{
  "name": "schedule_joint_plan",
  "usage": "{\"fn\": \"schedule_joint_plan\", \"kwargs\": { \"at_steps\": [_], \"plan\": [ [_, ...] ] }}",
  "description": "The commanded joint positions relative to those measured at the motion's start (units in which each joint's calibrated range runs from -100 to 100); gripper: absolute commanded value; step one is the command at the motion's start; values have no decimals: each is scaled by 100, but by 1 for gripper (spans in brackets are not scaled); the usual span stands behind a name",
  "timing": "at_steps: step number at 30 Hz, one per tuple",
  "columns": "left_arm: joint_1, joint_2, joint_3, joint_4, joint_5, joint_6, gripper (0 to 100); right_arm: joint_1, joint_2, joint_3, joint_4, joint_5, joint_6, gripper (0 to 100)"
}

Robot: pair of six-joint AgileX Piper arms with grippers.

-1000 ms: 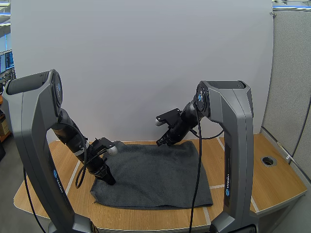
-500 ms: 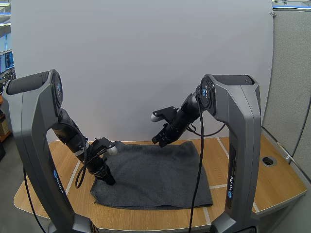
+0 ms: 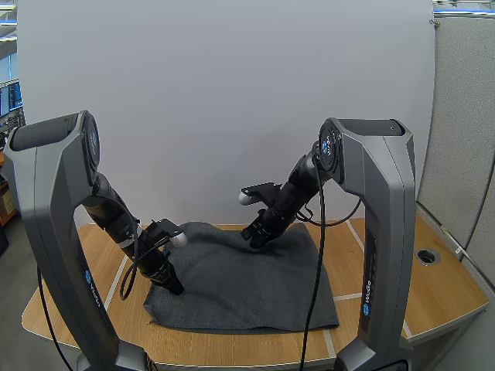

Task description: Fold the towel

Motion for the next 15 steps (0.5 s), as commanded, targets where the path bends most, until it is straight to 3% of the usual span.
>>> {"fn": "schedule_joint_plan", "kwargs": {
  "at_steps": [1, 15],
  "plan": [
    [-16, 8, 46, 216, -147, -51, 0, -8, -59, 27, -57, -452, -60, 0],
    [-16, 8, 46, 216, -23, -90, 0, 21, 620, 14, -46, -2805, -176, 0]
  ]
}}
